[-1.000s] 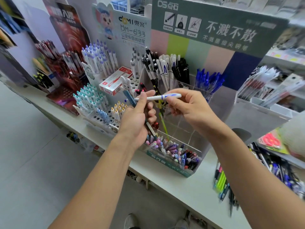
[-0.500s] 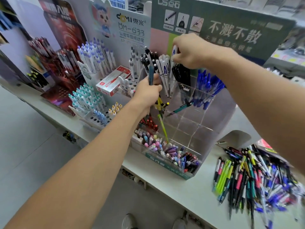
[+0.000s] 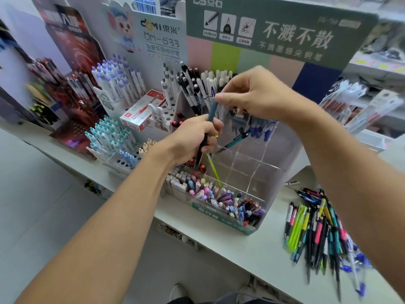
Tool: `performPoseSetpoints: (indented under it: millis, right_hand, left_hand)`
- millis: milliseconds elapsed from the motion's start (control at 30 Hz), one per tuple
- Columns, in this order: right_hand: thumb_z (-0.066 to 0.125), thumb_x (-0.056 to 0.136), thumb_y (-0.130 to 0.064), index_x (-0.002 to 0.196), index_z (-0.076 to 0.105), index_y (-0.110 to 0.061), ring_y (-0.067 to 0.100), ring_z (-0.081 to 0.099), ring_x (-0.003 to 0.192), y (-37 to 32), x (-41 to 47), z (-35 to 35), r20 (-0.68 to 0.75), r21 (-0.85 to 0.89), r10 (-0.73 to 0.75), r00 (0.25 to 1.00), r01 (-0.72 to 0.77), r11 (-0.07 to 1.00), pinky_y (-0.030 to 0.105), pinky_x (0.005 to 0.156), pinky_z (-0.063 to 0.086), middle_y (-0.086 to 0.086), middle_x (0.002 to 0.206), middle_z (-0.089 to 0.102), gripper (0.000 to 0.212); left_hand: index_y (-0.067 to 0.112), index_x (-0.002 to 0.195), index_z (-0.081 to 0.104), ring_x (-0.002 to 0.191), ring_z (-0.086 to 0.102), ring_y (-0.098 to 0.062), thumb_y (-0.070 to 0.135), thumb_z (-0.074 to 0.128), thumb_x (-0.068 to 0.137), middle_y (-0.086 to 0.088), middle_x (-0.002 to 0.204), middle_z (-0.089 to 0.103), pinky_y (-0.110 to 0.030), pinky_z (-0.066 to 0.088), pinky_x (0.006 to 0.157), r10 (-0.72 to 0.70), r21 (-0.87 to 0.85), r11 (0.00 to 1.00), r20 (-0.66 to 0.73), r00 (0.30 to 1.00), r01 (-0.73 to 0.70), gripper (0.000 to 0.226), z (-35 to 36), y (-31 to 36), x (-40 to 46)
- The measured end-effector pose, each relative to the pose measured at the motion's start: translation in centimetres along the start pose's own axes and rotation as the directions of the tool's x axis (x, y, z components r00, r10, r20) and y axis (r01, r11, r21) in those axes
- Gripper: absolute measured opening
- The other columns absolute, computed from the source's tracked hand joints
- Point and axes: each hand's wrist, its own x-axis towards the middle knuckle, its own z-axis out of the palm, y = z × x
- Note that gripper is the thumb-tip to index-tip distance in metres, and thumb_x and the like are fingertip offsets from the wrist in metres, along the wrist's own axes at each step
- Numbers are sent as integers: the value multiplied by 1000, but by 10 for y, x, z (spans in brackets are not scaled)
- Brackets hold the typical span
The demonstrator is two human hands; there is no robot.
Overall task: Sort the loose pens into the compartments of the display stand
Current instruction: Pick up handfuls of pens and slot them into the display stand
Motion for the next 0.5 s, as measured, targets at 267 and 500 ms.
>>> performPoseSetpoints:
  millis: [267,500]
  right_hand:
    - [62,97,-5,85,69,6,5,51,45,38,-46,20,-135,376,168,977,-106,920,20,46,41,0,56,61,17]
    - [62,96,-8,76,68,-15,9,62,51,45,-91,67,-303,359,186,935,-69,931,21,52,50,4,63,67,22]
  left_hand:
    - [12,100,62,69,57,-12,16,62,100,-2,82,63,-29,49,66,226,470,858,14,974,-206,4,16,-17,-3]
    - [17,92,74,68,63,-7,18,64,98,7,77,71,-26,51,66,397,540,807,-195,897,-240,12,18,-85,-33]
